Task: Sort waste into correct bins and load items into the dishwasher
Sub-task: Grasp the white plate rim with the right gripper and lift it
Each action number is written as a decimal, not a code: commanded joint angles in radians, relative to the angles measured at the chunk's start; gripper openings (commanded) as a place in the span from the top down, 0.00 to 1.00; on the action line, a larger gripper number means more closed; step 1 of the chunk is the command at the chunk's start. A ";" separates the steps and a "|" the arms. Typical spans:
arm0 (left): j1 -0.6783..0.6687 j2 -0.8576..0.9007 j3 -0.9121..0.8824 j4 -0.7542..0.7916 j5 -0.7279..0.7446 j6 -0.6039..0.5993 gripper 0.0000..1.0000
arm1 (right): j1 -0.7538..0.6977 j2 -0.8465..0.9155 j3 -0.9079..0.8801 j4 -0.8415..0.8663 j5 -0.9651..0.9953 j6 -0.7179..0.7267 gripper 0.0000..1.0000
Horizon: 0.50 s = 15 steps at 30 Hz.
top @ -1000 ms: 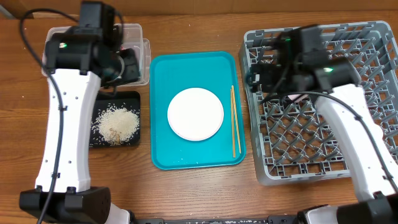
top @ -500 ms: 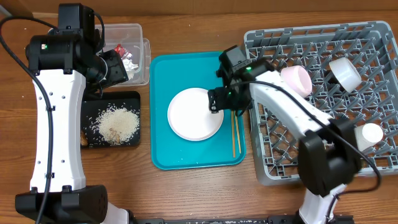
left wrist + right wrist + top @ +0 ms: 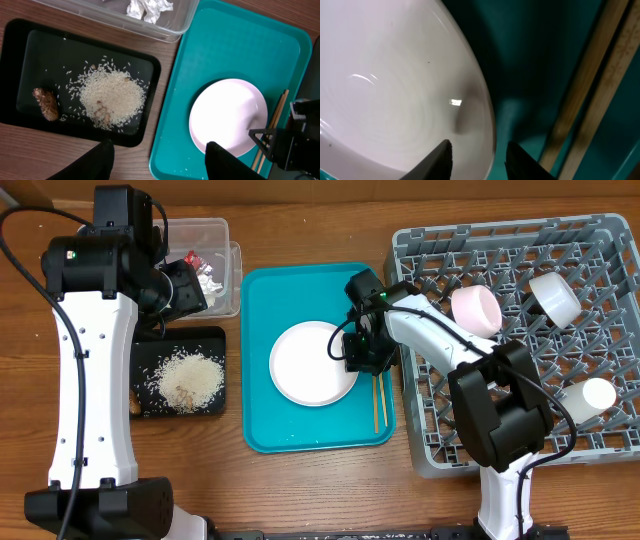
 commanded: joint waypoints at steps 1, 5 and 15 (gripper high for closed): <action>-0.006 -0.015 0.012 0.003 -0.014 -0.014 0.39 | 0.006 0.005 -0.014 0.008 0.002 0.041 0.69; -0.007 -0.015 0.012 0.003 -0.014 -0.014 0.39 | 0.006 0.005 -0.040 0.010 0.042 0.089 0.81; -0.006 -0.015 0.012 0.003 -0.015 -0.012 0.38 | 0.005 0.004 -0.047 -0.001 0.039 0.089 0.96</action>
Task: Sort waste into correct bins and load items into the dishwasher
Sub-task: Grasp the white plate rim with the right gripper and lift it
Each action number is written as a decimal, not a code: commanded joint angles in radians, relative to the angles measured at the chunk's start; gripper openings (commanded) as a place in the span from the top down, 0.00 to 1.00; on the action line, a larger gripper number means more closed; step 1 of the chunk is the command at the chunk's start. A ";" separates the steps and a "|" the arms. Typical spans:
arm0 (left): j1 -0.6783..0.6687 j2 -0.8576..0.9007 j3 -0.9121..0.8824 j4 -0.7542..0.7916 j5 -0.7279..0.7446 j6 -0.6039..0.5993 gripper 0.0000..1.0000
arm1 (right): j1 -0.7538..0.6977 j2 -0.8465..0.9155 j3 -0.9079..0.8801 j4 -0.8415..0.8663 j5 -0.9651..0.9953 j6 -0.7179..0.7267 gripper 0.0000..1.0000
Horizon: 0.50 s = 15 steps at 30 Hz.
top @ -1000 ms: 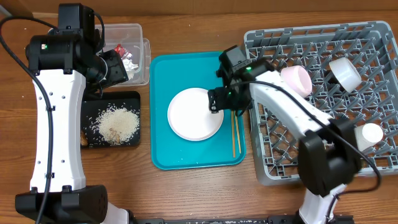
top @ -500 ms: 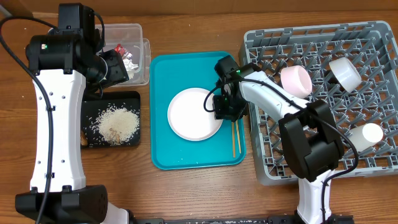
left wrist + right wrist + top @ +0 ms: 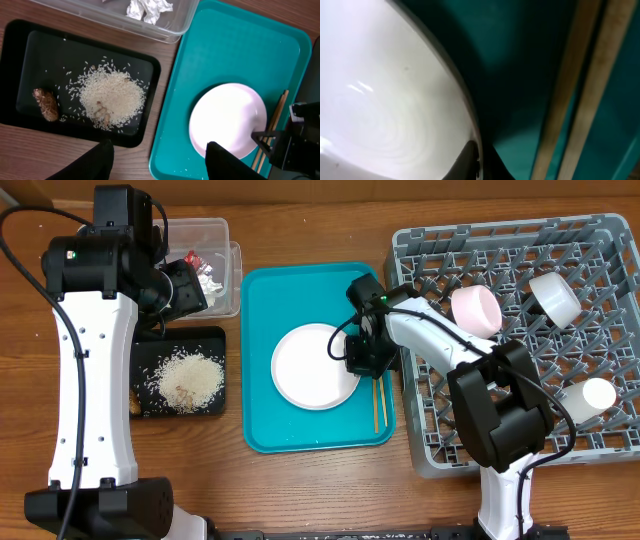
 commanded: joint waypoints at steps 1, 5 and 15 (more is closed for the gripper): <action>-0.006 -0.015 0.012 0.000 -0.016 -0.010 0.38 | 0.006 0.005 -0.016 -0.012 0.026 0.006 0.96; -0.007 -0.015 0.012 0.000 -0.021 -0.010 0.38 | 0.005 -0.008 0.004 -0.069 0.027 0.001 0.96; -0.007 -0.015 0.012 0.001 -0.021 -0.010 0.38 | 0.000 -0.268 0.085 -0.103 0.188 -0.010 0.96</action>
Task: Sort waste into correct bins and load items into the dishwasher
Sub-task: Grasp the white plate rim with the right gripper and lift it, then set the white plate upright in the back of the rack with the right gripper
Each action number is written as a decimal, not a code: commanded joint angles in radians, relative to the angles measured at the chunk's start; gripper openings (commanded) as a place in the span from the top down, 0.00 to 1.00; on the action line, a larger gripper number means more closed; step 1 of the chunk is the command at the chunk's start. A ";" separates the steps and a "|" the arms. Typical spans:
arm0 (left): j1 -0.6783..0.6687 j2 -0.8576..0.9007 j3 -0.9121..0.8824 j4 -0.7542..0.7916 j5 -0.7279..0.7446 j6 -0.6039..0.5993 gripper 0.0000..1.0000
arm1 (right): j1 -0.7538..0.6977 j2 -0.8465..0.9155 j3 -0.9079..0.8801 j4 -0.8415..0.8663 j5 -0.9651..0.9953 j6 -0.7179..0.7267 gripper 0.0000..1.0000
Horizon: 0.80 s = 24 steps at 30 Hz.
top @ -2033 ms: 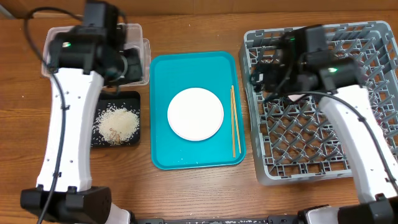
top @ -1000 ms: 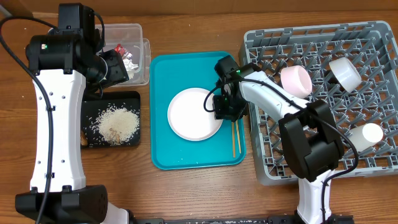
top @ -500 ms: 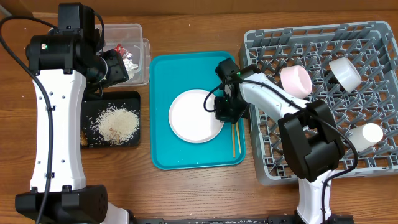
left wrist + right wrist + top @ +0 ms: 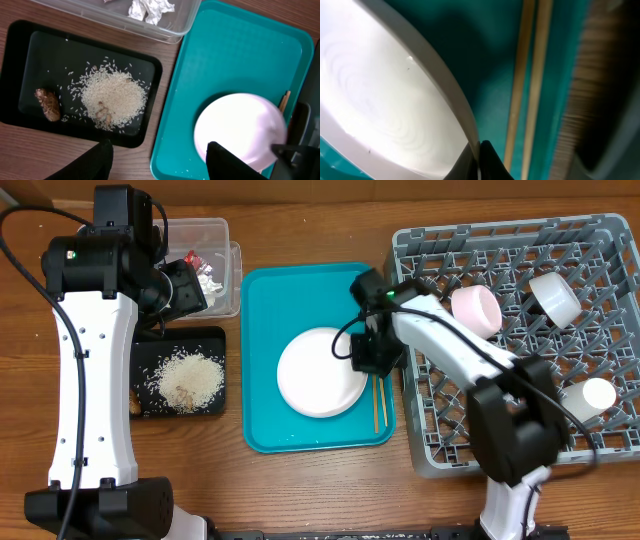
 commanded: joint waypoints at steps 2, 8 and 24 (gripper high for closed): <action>-0.007 -0.015 0.012 0.001 -0.014 -0.010 0.38 | -0.006 -0.209 0.082 0.005 0.201 -0.006 0.96; -0.007 -0.015 0.012 0.001 -0.013 -0.010 0.38 | -0.031 -0.388 0.088 0.054 0.579 -0.006 0.96; -0.007 -0.015 0.012 0.005 -0.014 -0.009 0.38 | -0.126 -0.494 0.088 0.088 1.045 -0.006 0.96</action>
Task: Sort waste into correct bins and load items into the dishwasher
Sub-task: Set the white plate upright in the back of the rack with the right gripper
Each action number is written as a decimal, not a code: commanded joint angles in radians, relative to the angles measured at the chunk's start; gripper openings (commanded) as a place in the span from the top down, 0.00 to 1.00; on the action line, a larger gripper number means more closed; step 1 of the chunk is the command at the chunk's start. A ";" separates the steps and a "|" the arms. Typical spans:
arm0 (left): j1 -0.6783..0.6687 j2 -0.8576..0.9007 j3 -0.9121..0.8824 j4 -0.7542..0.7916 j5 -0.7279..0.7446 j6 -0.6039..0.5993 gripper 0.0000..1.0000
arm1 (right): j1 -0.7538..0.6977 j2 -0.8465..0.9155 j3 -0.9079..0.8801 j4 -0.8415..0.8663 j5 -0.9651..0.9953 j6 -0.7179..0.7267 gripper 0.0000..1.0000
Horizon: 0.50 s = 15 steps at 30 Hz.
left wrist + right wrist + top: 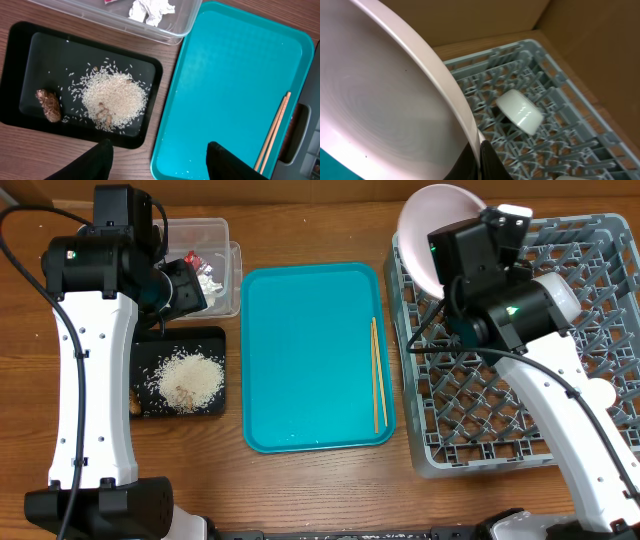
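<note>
My right gripper (479, 150) is shut on the rim of a white plate (380, 100). It holds the plate (430, 218) tilted on edge, high over the far left corner of the grey dishwasher rack (520, 430). Two wooden chopsticks (376, 375) lie along the right side of the teal tray (310, 360), also in the left wrist view as chopsticks (272, 135). My left gripper (160, 162) hangs open with nothing in it, over the gap between the black tray (20, 65) and the teal tray (225, 75).
The black tray (215, 405) holds a heap of rice (188, 378) and a brown scrap (48, 105). A clear bin (228, 280) with crumpled wrappers stands behind it. A white cup (520, 112) lies in the rack (560, 140), another cup (598, 395) at its right edge.
The plate was tilted on the teal tray in my right gripper; now it is lifted off and held above the rack's far left corner. The teal tray holds only the chopsticks. Left arm unchanged.
At first my right gripper was open around the plate's right rim on the teal tray. It then shut on the rim, and the plate tipped and shifted slightly right. Now the plate hangs over the rack. My left gripper stayed open and still throughout.
</note>
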 commanded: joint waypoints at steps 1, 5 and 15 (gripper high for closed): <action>-0.007 -0.015 0.012 0.001 -0.010 -0.010 0.38 | -0.035 -0.024 0.016 0.011 0.087 0.000 0.96; -0.007 -0.015 0.012 0.003 -0.010 -0.010 0.38 | -0.061 -0.020 0.009 0.010 0.087 0.000 0.96; -0.007 -0.015 0.012 0.004 -0.010 -0.010 0.38 | -0.061 0.100 -0.010 0.057 0.137 0.011 0.96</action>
